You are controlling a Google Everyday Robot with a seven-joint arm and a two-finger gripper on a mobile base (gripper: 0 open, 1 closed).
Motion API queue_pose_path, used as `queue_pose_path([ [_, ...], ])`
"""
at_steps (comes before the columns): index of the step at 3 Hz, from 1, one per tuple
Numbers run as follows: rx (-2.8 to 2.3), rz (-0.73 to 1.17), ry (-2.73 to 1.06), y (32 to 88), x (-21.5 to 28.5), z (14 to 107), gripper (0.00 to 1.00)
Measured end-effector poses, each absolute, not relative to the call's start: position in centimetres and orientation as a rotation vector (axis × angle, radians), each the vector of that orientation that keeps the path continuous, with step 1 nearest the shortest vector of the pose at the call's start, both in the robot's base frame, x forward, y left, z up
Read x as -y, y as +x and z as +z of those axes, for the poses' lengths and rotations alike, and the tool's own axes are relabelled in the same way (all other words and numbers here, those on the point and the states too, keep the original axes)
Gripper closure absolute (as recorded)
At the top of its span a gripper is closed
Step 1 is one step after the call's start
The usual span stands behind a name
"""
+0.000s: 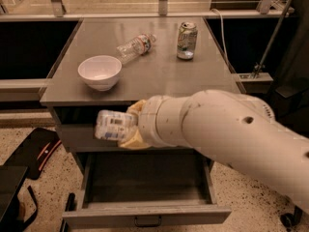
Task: Pick blue plastic bottle from middle drawer and place on counter
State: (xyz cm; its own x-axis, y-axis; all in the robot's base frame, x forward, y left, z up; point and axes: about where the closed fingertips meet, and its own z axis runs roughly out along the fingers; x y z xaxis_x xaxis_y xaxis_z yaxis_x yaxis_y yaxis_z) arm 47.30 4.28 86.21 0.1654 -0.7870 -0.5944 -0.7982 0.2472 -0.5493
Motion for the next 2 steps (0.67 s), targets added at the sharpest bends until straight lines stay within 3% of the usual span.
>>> queue_pose_path([
  [1,-1.455,-0.158,-1.393,50.89,-2.66,95.84,1.0],
  [2,-1.455,-0.158,-1.392,50.91,-2.65,95.85,1.0],
])
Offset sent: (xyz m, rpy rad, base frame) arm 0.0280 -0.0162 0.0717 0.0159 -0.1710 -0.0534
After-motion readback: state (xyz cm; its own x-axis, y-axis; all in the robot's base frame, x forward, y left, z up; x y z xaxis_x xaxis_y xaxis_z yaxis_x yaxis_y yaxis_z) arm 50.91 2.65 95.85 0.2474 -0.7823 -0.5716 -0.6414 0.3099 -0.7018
